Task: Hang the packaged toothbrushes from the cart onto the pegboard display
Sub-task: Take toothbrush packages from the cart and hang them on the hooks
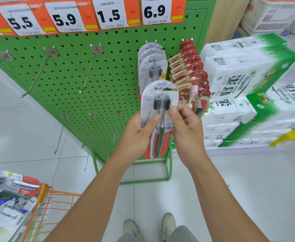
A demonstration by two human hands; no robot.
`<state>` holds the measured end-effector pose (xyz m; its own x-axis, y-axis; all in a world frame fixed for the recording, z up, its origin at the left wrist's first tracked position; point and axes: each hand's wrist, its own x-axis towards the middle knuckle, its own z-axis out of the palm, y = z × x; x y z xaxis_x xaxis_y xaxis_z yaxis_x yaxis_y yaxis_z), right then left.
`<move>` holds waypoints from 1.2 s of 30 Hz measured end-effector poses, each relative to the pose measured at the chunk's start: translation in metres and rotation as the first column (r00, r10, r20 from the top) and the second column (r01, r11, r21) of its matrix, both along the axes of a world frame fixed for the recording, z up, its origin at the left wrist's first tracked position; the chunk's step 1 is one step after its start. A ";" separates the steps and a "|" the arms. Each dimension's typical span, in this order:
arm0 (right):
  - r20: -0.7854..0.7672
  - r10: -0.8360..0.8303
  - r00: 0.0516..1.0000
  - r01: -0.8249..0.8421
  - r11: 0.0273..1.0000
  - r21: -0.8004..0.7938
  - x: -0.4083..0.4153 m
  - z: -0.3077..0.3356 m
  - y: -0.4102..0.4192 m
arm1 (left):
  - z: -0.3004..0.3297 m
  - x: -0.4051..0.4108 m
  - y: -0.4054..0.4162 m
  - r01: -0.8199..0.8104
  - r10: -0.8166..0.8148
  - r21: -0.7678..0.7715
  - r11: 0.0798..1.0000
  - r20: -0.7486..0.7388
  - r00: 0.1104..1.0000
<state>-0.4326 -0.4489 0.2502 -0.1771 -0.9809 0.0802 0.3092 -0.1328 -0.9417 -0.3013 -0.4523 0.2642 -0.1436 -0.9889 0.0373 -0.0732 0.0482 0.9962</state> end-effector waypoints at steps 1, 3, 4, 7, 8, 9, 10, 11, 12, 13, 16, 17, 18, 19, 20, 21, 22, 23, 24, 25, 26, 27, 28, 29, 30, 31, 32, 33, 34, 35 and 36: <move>-0.004 -0.017 1.000 0.017 1.000 0.009 0.000 -0.001 0.000 | -0.001 -0.002 -0.001 0.003 -0.003 -0.001 1.000 0.001 1.000; -0.018 -0.039 0.999 0.040 0.999 0.020 0.002 -0.003 -0.002 | -0.002 -0.004 -0.001 -0.002 0.002 -0.005 1.000 -0.001 1.000; -0.027 -0.048 0.998 0.049 0.999 0.021 0.003 -0.003 -0.004 | -0.003 -0.005 -0.002 -0.013 0.013 -0.002 1.000 0.001 1.000; -0.041 -0.081 0.996 0.082 0.996 0.034 0.007 -0.003 -0.011 | -0.007 -0.004 -0.006 -0.055 0.054 0.035 0.998 0.030 0.998; -0.047 -0.102 0.994 0.104 0.994 0.041 0.009 -0.003 -0.015 | -0.010 -0.003 -0.011 -0.080 0.077 0.046 0.996 0.055 0.996; -0.051 -0.129 0.990 0.131 0.990 0.050 0.012 -0.003 -0.021 | -0.012 -0.003 -0.016 -0.120 0.115 0.058 0.991 0.092 0.989; -0.048 -0.161 0.986 0.164 0.985 0.058 0.016 -0.004 -0.027 | -0.013 -0.002 -0.022 -0.173 0.164 0.066 0.983 0.125 0.979; -0.036 -0.199 0.979 0.201 0.978 0.063 0.021 -0.004 -0.033 | -0.013 -0.002 -0.028 -0.232 0.221 0.065 0.971 0.144 0.965; -0.022 -0.246 0.969 0.247 0.967 0.068 0.027 -0.005 -0.040 | -0.013 -0.003 -0.034 -0.282 0.272 0.057 0.958 0.147 0.951; -0.012 -0.298 0.955 0.298 0.952 0.075 0.033 -0.005 -0.047 | -0.011 -0.004 -0.040 -0.328 0.318 0.043 0.944 0.151 0.936; 0.019 -0.415 0.910 0.409 0.904 0.124 0.048 -0.006 -0.066 | -0.009 -0.011 -0.058 -0.435 0.428 0.027 0.900 0.140 0.893; 0.021 -0.429 0.903 0.423 0.896 0.137 0.051 -0.007 -0.070 | -0.008 -0.013 -0.064 -0.469 0.461 0.035 0.883 0.126 0.878; 0.011 -0.433 0.901 0.427 0.893 0.143 0.053 -0.009 -0.073 | -0.009 -0.015 -0.069 -0.500 0.493 0.047 0.865 0.110 0.863; -0.002 -0.430 0.903 0.426 0.893 0.146 0.055 -0.012 -0.075 | -0.008 -0.017 -0.074 -0.527 0.521 0.062 0.848 0.096 0.848; -0.018 -0.423 0.906 0.420 0.896 0.144 0.055 -0.015 -0.076 | -0.009 -0.019 -0.079 -0.547 0.541 0.079 0.833 0.082 0.837; -0.039 -0.407 0.912 0.408 0.901 0.144 0.055 -0.018 -0.077 | -0.009 -0.020 -0.083 -0.559 0.554 0.102 0.823 0.071 0.829; -0.074 -0.386 0.920 0.393 0.907 0.151 0.055 -0.019 -0.076 | -0.010 -0.021 -0.087 -0.566 0.563 0.122 0.816 0.061 0.824; -0.108 -0.361 0.926 0.375 0.912 0.166 0.055 -0.021 -0.075 | -0.010 -0.021 -0.089 -0.568 0.566 0.139 0.811 0.060 0.822; -0.128 -0.335 0.934 0.354 0.916 0.189 0.054 -0.021 -0.073 | -0.012 -0.021 -0.091 -0.569 0.566 0.142 0.810 0.065 0.822; -0.141 -0.314 0.939 0.338 0.917 0.213 0.053 -0.022 -0.071 | -0.014 -0.020 -0.092 -0.569 0.562 0.137 0.811 0.086 0.822; -0.155 -0.297 0.942 0.327 0.914 0.239 0.053 -0.024 -0.068 | -0.016 -0.017 -0.090 -0.565 0.553 0.132 0.814 0.116 0.825; -0.163 -0.281 0.946 0.317 0.911 0.264 0.054 -0.026 -0.063 | -0.018 -0.013 -0.086 -0.555 0.535 0.133 0.821 0.158 0.830; -0.164 -0.269 0.949 0.307 0.904 0.297 0.057 -0.030 -0.056 | -0.021 -0.006 -0.080 -0.547 0.520 0.129 0.827 0.192 0.832; -0.160 -0.262 0.952 0.302 0.894 0.330 0.062 -0.035 -0.046 | -0.024 0.005 -0.072 -0.546 0.516 0.118 0.830 0.213 0.830; -0.163 -0.260 0.952 0.303 0.884 0.356 0.069 -0.041 -0.035 | -0.030 0.019 -0.060 -0.550 0.519 0.104 0.828 0.226 0.824; -0.169 -0.256 0.952 0.303 0.877 0.373 0.079 -0.047 -0.023 | -0.037 0.037 -0.046 -0.550 0.517 0.096 0.830 0.237 0.822; -0.175 -0.235 0.956 0.286 0.875 0.391 0.092 -0.055 -0.011 | -0.048 0.058 -0.030 -0.542 0.505 0.108 0.833 0.248 0.826; -0.180 -0.182 0.967 0.243 0.877 0.416 0.107 -0.064 0.001 | -0.061 0.081 -0.013 -0.536 0.492 0.140 0.833 0.258 0.832; -0.182 -0.091 0.979 0.165 0.877 0.451 0.124 -0.072 0.013 | -0.076 0.107 0.006 -0.541 0.490 0.189 0.819 0.261 0.832; -0.178 0.038 0.983 0.056 0.866 0.497 0.143 -0.079 0.023 | -0.089 0.134 0.025 -0.558 0.502 0.244 0.793 0.256 0.826; -0.173 0.202 0.964 -0.075 0.830 0.552 0.162 -0.085 0.032 | -0.102 0.161 0.044 -0.589 0.535 0.293 0.753 0.247 0.808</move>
<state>-0.2702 -0.4170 0.1649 -0.0769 -0.8920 -0.4454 0.0675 0.4411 -0.8949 -0.1399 -0.4079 0.1617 0.4651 -0.8359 -0.2913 -0.1167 -0.3841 0.9159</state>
